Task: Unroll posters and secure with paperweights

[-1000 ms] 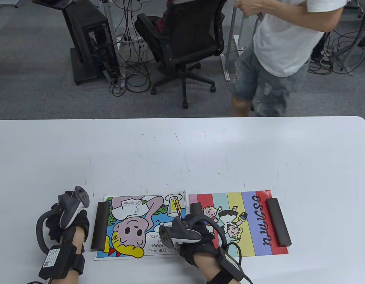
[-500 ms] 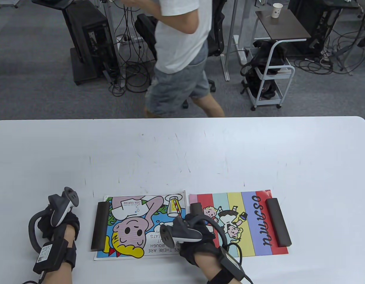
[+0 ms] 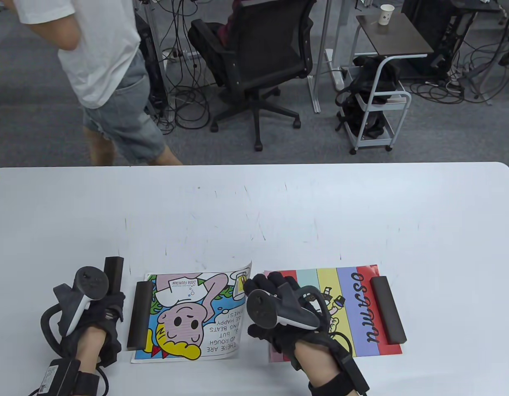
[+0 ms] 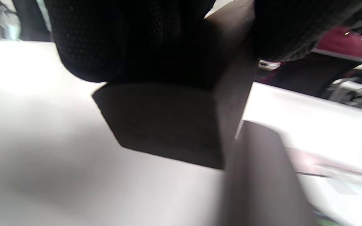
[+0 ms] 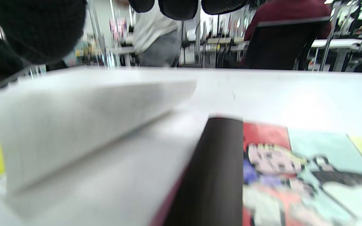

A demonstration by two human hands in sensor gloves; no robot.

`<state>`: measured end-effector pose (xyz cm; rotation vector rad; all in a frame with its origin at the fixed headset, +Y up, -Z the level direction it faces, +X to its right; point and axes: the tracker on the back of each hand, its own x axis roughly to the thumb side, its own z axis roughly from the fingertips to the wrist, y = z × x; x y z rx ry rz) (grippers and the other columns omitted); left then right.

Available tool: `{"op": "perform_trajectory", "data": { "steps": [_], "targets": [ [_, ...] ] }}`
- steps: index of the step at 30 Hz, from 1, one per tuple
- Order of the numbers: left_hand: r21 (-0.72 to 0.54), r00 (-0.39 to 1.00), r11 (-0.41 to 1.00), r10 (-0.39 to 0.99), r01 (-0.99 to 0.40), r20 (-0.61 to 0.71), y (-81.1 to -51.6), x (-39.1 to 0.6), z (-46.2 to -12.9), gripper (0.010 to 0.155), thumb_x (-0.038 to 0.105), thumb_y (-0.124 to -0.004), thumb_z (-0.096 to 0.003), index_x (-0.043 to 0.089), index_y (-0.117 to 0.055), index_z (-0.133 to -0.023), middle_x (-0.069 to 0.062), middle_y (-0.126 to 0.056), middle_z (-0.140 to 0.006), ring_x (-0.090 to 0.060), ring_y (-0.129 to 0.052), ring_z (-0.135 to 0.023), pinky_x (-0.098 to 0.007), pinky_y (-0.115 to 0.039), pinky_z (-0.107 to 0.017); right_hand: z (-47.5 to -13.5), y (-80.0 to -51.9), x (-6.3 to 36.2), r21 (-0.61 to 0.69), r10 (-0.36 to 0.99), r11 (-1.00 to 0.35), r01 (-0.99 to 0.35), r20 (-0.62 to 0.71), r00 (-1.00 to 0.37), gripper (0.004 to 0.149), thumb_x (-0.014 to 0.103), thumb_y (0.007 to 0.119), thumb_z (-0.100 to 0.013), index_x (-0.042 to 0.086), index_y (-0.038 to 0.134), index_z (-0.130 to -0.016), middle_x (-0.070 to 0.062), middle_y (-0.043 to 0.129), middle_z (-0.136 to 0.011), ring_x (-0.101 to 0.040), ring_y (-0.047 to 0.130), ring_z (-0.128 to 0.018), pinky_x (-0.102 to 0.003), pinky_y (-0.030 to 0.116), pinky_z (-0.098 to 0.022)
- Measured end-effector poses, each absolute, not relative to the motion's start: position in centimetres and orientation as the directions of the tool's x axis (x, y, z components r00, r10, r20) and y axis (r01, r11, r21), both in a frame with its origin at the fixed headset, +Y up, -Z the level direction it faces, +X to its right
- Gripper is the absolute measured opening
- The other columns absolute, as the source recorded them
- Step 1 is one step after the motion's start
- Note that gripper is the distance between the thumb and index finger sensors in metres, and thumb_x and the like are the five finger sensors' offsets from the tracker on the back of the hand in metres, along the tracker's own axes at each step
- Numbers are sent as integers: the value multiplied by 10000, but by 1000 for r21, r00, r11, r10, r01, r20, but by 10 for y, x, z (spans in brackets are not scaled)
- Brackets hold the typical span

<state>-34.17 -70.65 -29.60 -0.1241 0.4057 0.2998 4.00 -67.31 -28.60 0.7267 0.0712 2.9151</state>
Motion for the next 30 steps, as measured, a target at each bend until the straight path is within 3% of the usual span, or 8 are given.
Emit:
{"op": "perform_trajectory", "data": {
  "steps": [4, 10, 15, 30],
  "targets": [
    [-91, 877, 905, 373, -416, -302, -700, -303, -292, 695, 528, -841, -399, 64, -756, -908, -154, -922, -763, -237, -1085, -567, -350, -941, -367, -282, -667, 62, 11, 311, -938, -347, 472, -825, 898, 640, 782, -348, 236, 361, -1030, -92, 435, -1139, -435, 509, -1018, -611, 476, -728],
    [-237, 835, 801, 514, -550, -199, -710, -243, -293, 699, 543, -840, -401, 44, -776, -887, -156, -941, -728, -222, -1111, -520, -322, -963, -326, -283, -688, 87, 54, 542, -811, -582, 443, -714, 895, 654, 769, -355, 217, 373, -1028, -101, 474, -1126, -431, 548, -1000, -594, 518, -717],
    [-325, 830, 766, 535, -555, -158, -716, -202, -300, 698, 550, -834, -407, 35, -784, -876, -157, -951, -711, -211, -1126, -501, -307, -977, -303, -281, -695, 97, 82, 575, -795, -601, 417, -704, 890, 652, 726, -343, 211, 363, -1025, -101, 464, -1122, -431, 526, -1003, -595, 502, -719],
    [-449, 944, 832, 305, -327, -123, -736, -121, -310, 704, 567, -826, -412, 14, -806, -847, -161, -970, -663, -189, -1154, -439, -277, -996, -251, -279, -697, 98, 74, 558, -811, -580, 394, -730, 905, 650, 725, -341, 200, 339, -1024, -107, 445, -1122, -437, 494, -1007, -606, 472, -722]
  ]
}}
